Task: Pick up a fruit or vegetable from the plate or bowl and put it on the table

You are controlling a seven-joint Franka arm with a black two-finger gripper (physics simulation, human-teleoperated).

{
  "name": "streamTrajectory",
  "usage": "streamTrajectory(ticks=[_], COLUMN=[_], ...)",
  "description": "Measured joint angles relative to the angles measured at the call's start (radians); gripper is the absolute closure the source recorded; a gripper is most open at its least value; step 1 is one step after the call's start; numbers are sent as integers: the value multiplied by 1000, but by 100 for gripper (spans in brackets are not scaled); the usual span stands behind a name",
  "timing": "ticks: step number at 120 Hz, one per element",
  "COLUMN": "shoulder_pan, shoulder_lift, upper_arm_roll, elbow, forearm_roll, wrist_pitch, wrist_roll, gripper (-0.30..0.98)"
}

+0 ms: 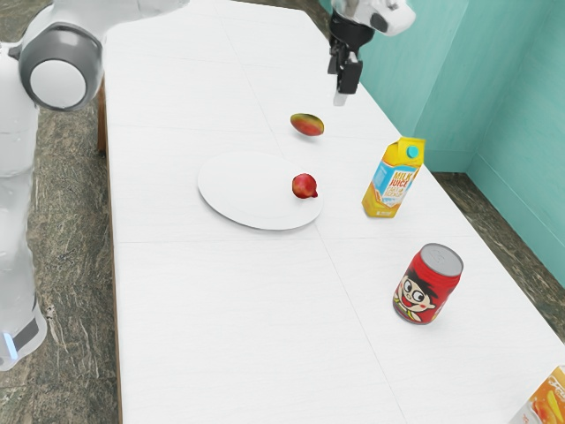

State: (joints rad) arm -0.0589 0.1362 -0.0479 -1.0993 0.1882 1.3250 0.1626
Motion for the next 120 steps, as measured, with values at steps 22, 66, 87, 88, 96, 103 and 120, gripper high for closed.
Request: streamTrajectory(ticks=[22,66,87,88,96,103,120], shoulder_pan=[-18,31,208,214,255,297,501], shoulder_lift=[12,-127,-184,-184,-181,-161,-61], upper_arm_roll=[-6,-5,0,1,1,-15,-196], elbow=[-19,-430,-586,-588,-601,-602,-531], forearm_roll=[-10,-24,-70,-72,-81,-87,-94], wrist_pitch=[-2,61,217,223,265,293,341], wrist_roll=[8,-11,-14,-15,-18,-13,-2], gripper=[0,0,0,0,0,0,0])
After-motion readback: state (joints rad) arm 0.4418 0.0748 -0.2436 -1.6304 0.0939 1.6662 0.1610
